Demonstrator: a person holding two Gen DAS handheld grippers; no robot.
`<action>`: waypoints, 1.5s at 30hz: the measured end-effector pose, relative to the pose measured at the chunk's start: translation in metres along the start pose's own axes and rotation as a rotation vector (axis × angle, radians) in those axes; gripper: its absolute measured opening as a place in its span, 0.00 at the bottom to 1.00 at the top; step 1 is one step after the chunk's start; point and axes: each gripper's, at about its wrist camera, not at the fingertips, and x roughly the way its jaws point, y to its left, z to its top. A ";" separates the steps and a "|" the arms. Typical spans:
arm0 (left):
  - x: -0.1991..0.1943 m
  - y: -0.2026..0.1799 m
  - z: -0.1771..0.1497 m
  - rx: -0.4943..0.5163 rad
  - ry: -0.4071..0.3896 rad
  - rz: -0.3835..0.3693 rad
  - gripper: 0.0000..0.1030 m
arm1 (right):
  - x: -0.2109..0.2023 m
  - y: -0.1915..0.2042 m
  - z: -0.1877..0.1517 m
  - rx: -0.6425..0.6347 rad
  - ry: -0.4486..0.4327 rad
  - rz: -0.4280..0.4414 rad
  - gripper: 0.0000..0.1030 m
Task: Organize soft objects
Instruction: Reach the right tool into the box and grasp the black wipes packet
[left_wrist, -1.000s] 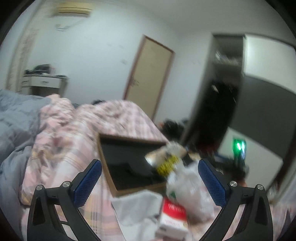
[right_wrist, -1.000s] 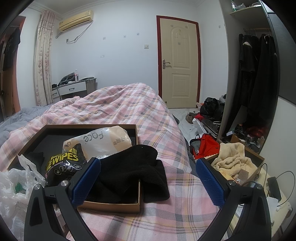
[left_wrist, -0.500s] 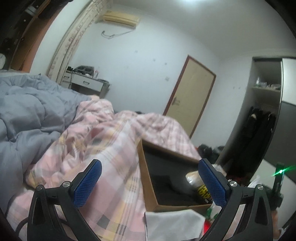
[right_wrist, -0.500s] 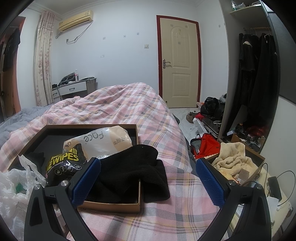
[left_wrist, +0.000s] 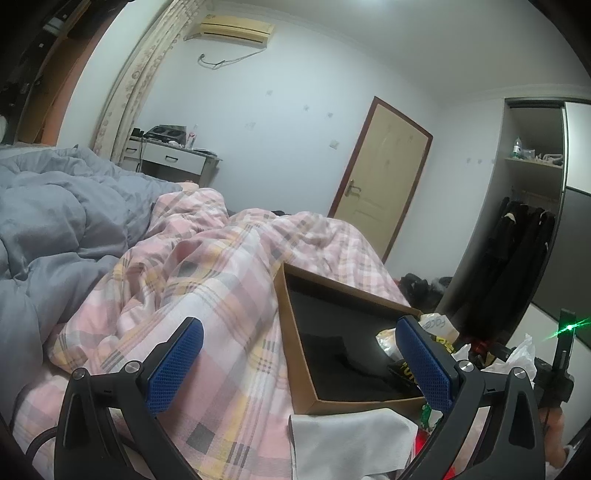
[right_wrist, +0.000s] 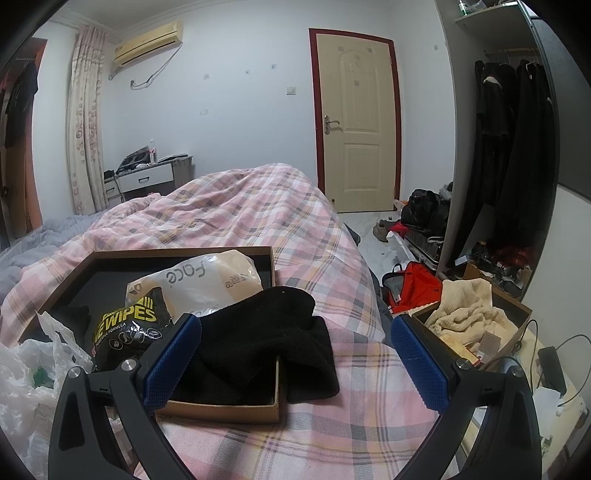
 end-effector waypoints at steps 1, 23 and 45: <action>0.001 0.000 0.000 0.001 0.003 0.002 1.00 | 0.000 0.000 0.000 0.000 0.003 0.000 0.99; 0.005 0.000 -0.004 0.024 0.014 0.021 1.00 | 0.038 0.048 0.014 0.035 0.216 0.207 0.99; 0.005 0.000 -0.004 0.026 0.021 0.026 1.00 | 0.054 0.084 0.000 -0.127 0.347 0.386 0.99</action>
